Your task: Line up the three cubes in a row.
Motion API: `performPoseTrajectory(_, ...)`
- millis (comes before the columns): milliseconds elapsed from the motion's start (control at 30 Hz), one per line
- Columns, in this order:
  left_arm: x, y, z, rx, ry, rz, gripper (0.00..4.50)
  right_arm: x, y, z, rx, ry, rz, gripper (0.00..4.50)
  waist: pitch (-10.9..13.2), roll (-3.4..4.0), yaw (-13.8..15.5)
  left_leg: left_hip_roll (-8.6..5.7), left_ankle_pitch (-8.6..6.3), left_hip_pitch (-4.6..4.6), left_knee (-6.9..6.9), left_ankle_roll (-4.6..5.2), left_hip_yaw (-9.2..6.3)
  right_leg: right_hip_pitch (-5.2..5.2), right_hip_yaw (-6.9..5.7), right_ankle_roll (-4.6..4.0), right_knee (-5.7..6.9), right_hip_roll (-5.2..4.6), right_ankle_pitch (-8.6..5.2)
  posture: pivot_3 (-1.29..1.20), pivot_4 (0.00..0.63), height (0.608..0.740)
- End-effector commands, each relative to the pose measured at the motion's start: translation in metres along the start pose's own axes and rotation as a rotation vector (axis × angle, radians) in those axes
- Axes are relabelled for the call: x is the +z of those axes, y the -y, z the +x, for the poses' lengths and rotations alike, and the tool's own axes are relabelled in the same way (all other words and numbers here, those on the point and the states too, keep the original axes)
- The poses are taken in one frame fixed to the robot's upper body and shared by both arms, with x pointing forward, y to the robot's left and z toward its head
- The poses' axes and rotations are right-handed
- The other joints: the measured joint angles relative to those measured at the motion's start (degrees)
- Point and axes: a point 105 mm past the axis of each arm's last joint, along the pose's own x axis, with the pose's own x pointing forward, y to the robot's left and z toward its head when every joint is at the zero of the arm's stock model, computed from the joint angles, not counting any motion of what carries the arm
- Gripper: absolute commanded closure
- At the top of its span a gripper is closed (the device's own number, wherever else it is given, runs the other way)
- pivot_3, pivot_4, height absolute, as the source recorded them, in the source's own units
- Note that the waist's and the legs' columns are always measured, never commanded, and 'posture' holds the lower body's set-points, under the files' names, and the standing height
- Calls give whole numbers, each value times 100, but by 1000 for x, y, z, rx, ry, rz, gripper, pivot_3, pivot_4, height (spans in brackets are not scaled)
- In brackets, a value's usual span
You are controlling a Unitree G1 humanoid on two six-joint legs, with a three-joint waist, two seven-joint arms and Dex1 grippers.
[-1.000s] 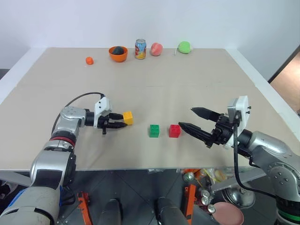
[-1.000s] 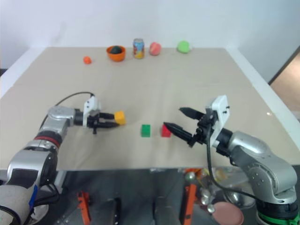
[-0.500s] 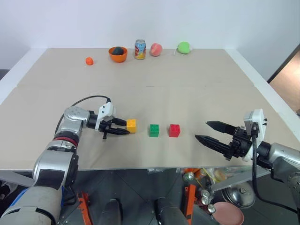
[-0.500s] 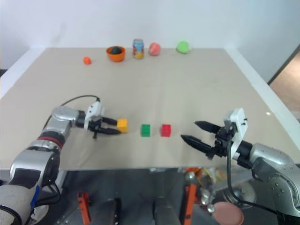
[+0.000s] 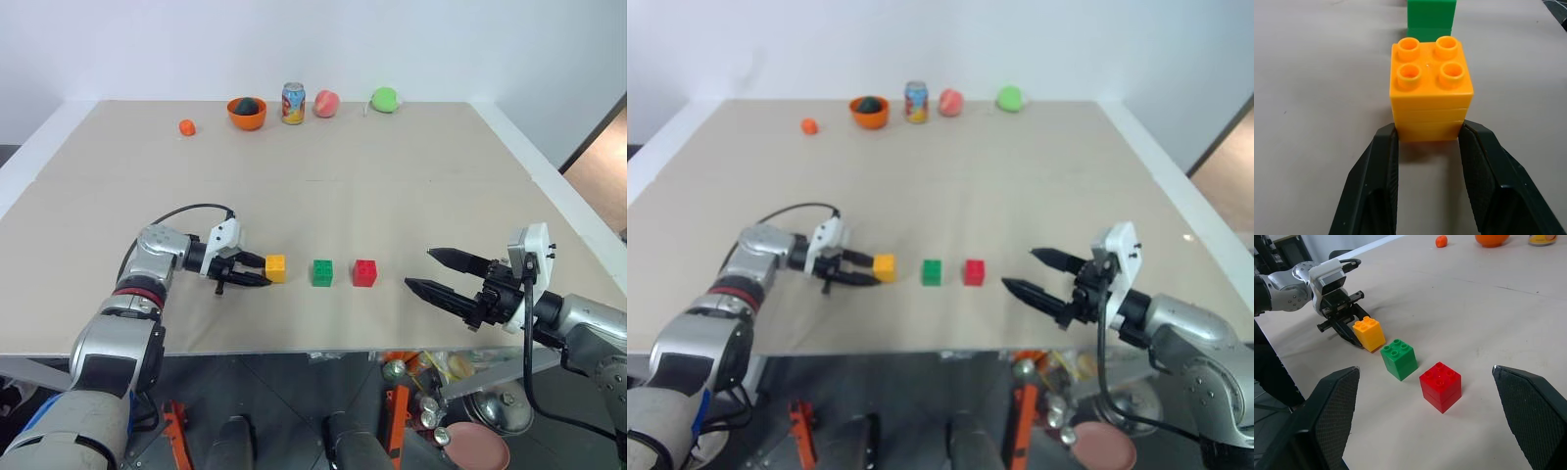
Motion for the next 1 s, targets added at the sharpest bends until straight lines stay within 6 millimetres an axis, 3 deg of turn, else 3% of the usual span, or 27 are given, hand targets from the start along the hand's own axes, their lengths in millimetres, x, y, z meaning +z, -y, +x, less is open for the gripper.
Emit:
performPoseTrajectory(33,-3,1,-3,5,-7,-4,3261,9,0,0,-4,27,-37,0,0,0,0,0,0,0,0,0,0,0,0,0,0,0,0,0,150,740)
performPoseTrajectory(367,-10,8,1,-41,-20,-54,3261,9,1,1,-8,25,-46,0,0,1,0,0,0,1,0,0,0,0,0,0,0,0,0,0,150,740)
performPoseTrajectory(400,-10,9,1,-46,-22,-61,2230,9,1,1,-8,24,-47,0,0,1,0,0,0,1,0,0,0,0,0,0,0,0,0,0,150,740)
performPoseTrajectory(633,-7,6,0,-12,-1,-13,60,11,1,1,-6,25,-52,0,-4,7,7,-2,12,33,2,19,0,37,0,-5,1,0,5,0,150,740)
performPoseTrajectory(800,-11,5,-15,-5,-38,-66,60,15,0,4,11,30,-62,0,-4,6,-17,-5,26,39,2,41,1,44,3,-20,1,0,17,0,150,740)
performPoseTrajectory(1000,-25,5,-55,92,-125,-43,60,22,-2,9,51,36,-84,0,-3,6,-146,-2,28,57,-14,44,1,37,5,-29,4,5,36,0,150,740)
